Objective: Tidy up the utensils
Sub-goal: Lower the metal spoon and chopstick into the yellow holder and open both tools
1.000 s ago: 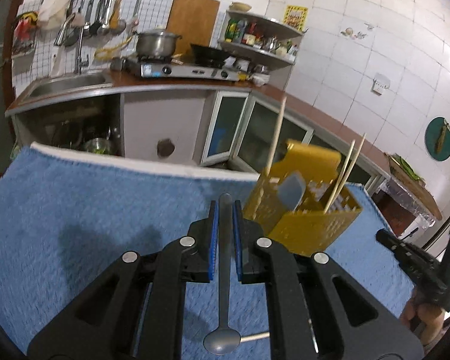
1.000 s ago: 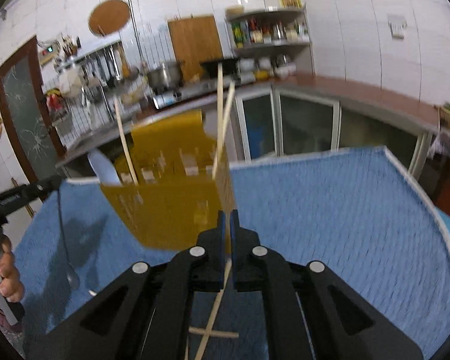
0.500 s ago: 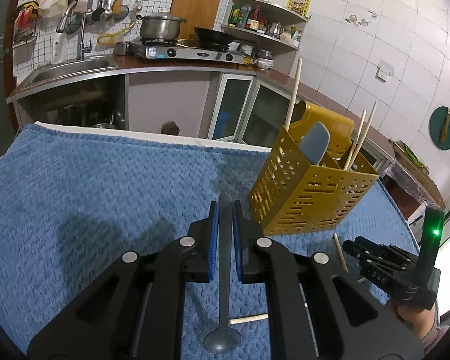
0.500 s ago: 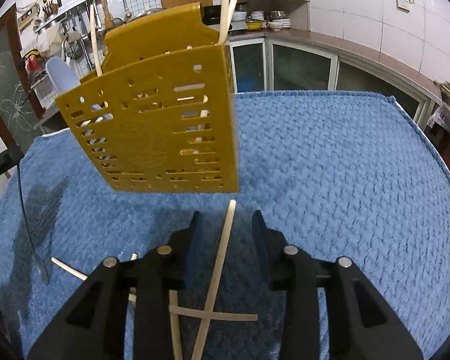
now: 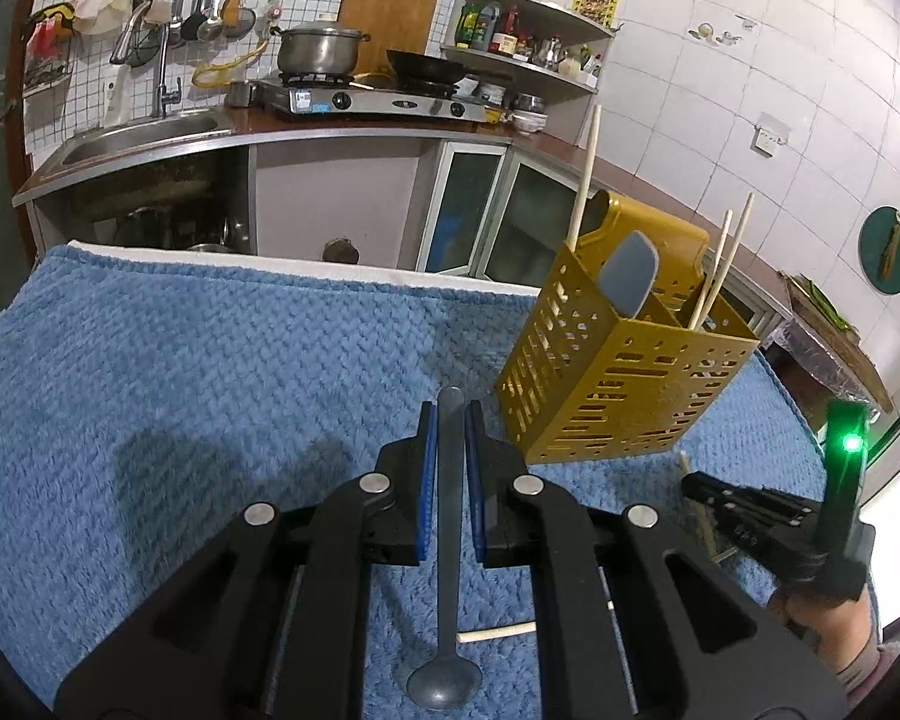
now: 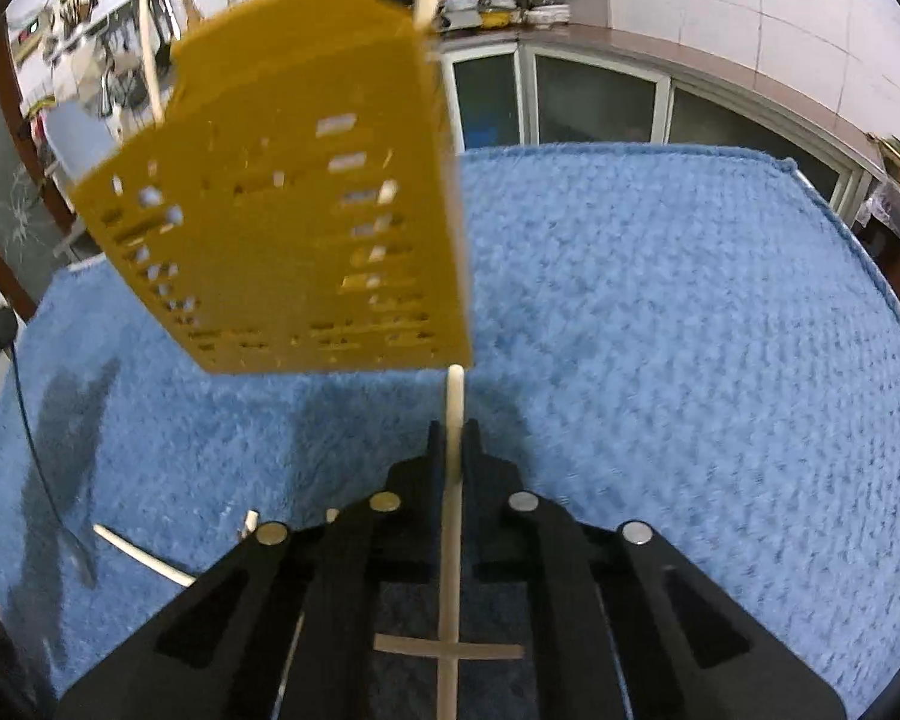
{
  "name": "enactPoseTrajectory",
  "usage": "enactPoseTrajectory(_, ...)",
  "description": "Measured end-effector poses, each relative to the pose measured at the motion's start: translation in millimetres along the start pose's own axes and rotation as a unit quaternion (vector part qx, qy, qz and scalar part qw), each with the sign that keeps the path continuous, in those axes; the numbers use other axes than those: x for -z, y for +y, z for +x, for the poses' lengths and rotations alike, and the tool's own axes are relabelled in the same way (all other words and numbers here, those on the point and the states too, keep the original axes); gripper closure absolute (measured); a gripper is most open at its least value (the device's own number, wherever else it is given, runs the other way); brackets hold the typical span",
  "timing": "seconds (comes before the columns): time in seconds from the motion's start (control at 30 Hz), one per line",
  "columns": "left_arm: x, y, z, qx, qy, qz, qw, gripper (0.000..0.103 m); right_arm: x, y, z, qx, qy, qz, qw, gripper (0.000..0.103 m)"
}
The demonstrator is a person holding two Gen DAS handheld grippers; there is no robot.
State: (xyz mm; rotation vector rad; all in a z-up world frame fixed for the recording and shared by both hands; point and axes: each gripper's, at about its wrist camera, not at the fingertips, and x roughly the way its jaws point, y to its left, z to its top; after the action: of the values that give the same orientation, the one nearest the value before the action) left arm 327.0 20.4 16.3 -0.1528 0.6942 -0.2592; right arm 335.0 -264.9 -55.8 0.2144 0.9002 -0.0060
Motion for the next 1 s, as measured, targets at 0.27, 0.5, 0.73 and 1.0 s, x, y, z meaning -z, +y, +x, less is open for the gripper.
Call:
enactPoseTrajectory(0.27, -10.4, -16.2, -15.8, 0.008, -0.020, 0.008, 0.9997, 0.095, -15.1, -20.7, -47.8, -0.039, -0.060, 0.027, 0.997, 0.097)
enactPoseTrajectory(0.5, -27.6, -30.4, -35.7, 0.021, -0.051, 0.014, 0.9983, 0.101, -27.2, -23.4, -96.7, -0.051, -0.148, 0.028, 0.987, 0.097)
enactPoseTrajectory(0.73, -36.6, -41.9, -41.6, 0.025, -0.065, 0.028, 0.9972, 0.101, -34.3, -28.0, -117.5, -0.052, -0.195, 0.025, 0.979, 0.097)
enactPoseTrajectory(1.0, -44.3, -40.6, -47.3, 0.029, -0.064, 0.022, 0.9973, 0.102, -34.6, -30.7, -127.2, -0.064, -0.205, 0.024, 0.976, 0.097)
